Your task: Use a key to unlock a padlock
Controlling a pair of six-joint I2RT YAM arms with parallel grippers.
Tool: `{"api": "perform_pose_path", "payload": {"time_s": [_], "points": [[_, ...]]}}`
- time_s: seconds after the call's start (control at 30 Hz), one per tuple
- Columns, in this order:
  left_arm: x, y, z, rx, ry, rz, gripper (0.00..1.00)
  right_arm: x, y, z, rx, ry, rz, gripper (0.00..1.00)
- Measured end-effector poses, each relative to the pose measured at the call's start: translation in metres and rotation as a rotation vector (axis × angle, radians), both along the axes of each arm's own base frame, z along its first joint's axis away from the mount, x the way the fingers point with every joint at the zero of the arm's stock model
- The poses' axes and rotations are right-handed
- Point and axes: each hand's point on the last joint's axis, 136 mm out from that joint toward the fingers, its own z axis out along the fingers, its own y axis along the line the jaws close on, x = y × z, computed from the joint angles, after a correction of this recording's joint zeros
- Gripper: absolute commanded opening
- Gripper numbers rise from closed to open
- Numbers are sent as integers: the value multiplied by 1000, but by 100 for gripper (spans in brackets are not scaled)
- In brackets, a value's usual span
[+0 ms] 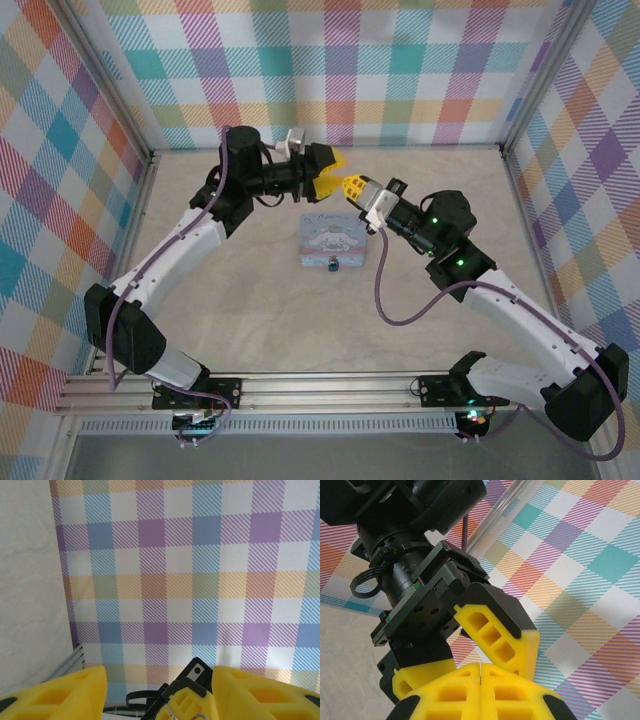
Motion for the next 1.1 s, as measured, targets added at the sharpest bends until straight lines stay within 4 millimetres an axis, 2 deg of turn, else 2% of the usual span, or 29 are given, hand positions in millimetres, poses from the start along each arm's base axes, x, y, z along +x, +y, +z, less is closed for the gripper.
{"api": "perform_pose_path", "payload": {"time_s": [0.23,0.37,0.63,0.77,0.83,0.93,0.97,1.1], "points": [[-8,-4,14,-23,-18,-35,35,0,1,-3,-12,-8,1,0],[-8,-4,14,-22,-12,-35,30,0,2,-7,-27,-18,3,0],[-7,-5,9,-14,3,-40,9,-3,3,-7,-42,-42,11,0],[-6,-6,5,-8,10,-42,1,-4,4,-15,-68,-30,12,0],[-5,-6,3,-2,11,-42,0,-4,3,-17,-74,-27,12,8],[-4,-5,0,10,0,-40,0,-4,1,-19,-73,-6,4,31],[-3,-4,-2,18,-3,-33,0,-4,0,-19,-73,1,-2,36],[11,7,-19,90,-25,28,0,-4,-12,-25,-38,79,-49,57]]}}
